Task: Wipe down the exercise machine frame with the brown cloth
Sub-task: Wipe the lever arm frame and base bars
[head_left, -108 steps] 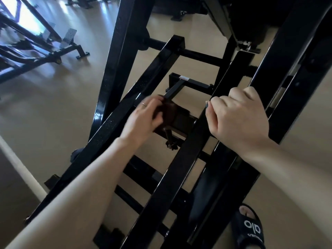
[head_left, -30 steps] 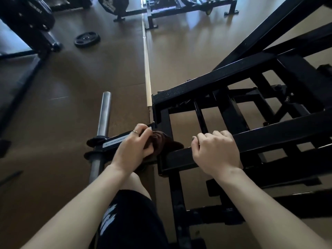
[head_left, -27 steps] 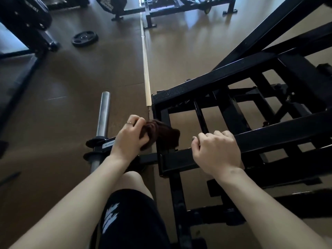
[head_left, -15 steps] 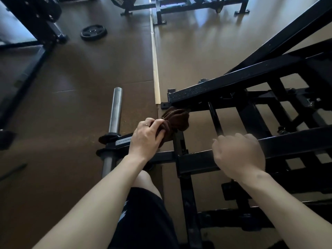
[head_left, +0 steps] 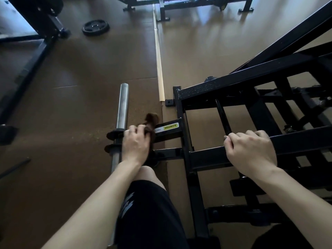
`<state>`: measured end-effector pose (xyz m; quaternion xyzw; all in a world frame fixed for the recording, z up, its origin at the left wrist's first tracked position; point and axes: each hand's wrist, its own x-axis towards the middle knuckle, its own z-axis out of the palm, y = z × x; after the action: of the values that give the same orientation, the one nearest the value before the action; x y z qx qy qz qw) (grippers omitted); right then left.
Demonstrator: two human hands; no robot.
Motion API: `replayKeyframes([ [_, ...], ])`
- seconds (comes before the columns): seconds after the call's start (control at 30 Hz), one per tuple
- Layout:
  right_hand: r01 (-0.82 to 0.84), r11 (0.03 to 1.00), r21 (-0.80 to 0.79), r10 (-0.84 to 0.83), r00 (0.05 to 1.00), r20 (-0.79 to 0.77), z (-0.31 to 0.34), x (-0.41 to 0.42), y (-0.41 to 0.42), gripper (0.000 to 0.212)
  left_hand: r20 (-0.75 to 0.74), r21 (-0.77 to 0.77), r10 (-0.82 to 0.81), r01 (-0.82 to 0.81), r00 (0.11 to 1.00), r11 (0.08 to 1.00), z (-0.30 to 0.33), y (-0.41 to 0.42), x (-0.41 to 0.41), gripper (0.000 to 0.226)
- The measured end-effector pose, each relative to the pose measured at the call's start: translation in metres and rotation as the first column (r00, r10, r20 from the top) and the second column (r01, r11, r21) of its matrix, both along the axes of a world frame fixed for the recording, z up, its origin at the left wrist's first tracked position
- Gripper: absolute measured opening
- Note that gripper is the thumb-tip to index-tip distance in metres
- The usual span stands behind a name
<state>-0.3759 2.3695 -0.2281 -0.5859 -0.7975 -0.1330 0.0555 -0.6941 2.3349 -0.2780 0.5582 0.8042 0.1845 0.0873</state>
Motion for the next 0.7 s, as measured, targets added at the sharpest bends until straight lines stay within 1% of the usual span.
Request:
replayKeyframes([
  [0.07,0.036,0.995,-0.097,-0.027,0.996,0.087,0.002,-0.001,0.002,0.049,0.026,0.068,-0.117,0.115,0.993,0.991,0.008,0.011,0.037,0.029],
  [0.1,0.056,0.990,-0.128,-0.043,0.994,0.105,0.003,-0.002,0.004,0.049,0.022,0.091,-0.151,0.149,0.988,0.985,0.011,0.016,0.053,0.029],
  [0.17,0.061,0.988,-0.145,-0.053,0.997,0.054,0.003,-0.009,0.005,0.053,0.004,0.113,-0.186,0.184,0.983,0.976,0.014,0.020,0.068,0.029],
  [0.27,-0.005,0.991,-0.132,-0.001,0.999,-0.045,0.000,-0.034,0.000,0.055,-0.019,0.100,-0.243,0.243,0.970,0.965,0.010,0.018,0.046,0.028],
  [0.3,-0.023,0.988,-0.153,0.017,0.999,-0.041,-0.002,-0.041,-0.002,0.056,-0.019,0.091,-0.225,0.226,0.974,0.970,0.007,0.017,0.033,0.028],
  [0.37,-0.023,0.980,-0.197,0.022,1.000,-0.008,-0.008,-0.047,-0.004,0.057,-0.022,0.046,-0.117,0.118,0.993,0.992,0.001,0.014,0.001,0.030],
  [0.43,-0.024,0.984,-0.178,0.017,0.999,-0.040,-0.011,-0.045,-0.004,0.057,-0.045,-0.011,-0.018,0.017,0.999,1.000,-0.005,0.007,-0.032,0.033],
  [0.5,-0.027,0.991,-0.134,0.018,0.998,-0.068,-0.012,-0.045,-0.007,0.056,-0.084,-0.066,0.026,-0.032,0.996,0.997,-0.011,0.001,-0.055,0.033],
  [0.6,-0.017,0.993,-0.114,0.007,0.996,-0.087,-0.011,-0.049,-0.006,0.054,-0.127,-0.114,0.069,-0.084,0.989,0.990,-0.011,0.003,-0.050,0.034],
  [0.67,-0.009,0.992,-0.125,-0.002,0.996,-0.084,-0.011,-0.050,-0.005,0.052,-0.122,-0.121,0.108,-0.122,0.987,0.985,-0.008,0.006,-0.037,0.034],
  [0.7,-0.012,0.992,-0.123,0.002,0.997,-0.078,-0.011,-0.049,-0.004,0.051,-0.110,-0.111,0.098,-0.111,0.989,0.988,-0.006,0.007,-0.030,0.034],
])
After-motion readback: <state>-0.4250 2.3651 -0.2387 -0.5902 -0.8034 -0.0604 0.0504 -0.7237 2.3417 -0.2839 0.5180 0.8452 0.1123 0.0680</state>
